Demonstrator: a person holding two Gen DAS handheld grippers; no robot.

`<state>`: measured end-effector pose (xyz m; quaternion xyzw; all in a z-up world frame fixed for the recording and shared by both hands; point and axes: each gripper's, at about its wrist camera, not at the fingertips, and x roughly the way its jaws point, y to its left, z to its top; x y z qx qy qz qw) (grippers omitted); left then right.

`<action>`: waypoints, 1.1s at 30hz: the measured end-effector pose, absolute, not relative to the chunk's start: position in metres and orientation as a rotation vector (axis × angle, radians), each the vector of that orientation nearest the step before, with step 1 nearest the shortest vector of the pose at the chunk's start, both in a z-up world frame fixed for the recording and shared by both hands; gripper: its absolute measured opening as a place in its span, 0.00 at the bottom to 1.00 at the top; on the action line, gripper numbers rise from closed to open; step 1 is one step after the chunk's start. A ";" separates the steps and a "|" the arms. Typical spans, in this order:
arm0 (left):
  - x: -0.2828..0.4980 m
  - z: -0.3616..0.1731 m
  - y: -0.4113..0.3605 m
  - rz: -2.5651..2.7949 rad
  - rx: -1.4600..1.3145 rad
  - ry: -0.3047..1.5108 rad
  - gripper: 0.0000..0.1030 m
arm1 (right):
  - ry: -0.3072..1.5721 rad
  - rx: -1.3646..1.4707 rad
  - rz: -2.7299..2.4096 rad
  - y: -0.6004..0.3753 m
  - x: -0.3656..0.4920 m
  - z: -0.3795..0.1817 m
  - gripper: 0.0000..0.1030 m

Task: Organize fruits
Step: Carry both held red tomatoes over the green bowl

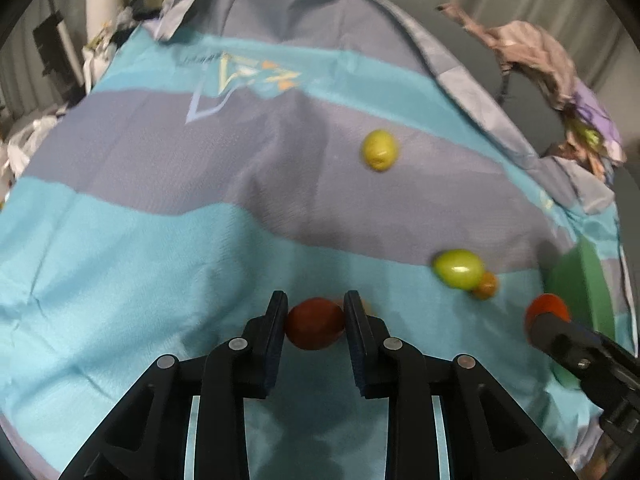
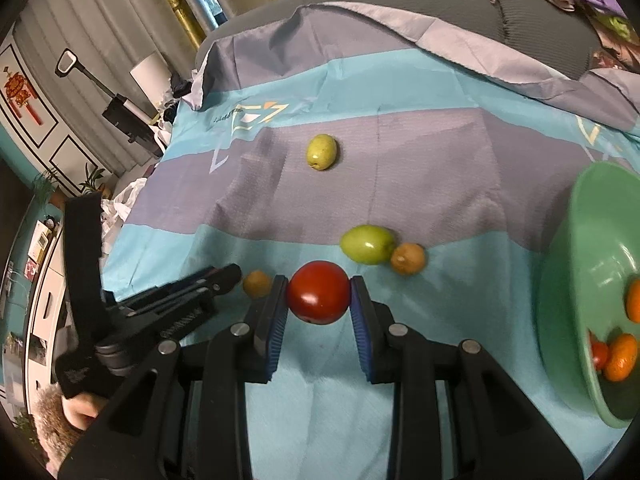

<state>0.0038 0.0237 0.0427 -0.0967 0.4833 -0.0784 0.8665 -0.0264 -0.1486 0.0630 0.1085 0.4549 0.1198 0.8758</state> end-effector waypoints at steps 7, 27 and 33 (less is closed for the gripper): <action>-0.016 0.084 -0.007 -0.245 -0.149 0.894 0.27 | 0.863 0.283 0.211 -0.190 -0.045 0.079 0.31; -0.045 0.128 -0.149 -0.551 -0.052 0.790 0.27 | 0.691 0.434 0.029 -0.316 -0.090 0.110 0.31; -0.054 0.130 -0.190 -0.630 -0.024 0.794 0.27 | 0.686 0.467 -0.062 -0.350 -0.099 0.107 0.31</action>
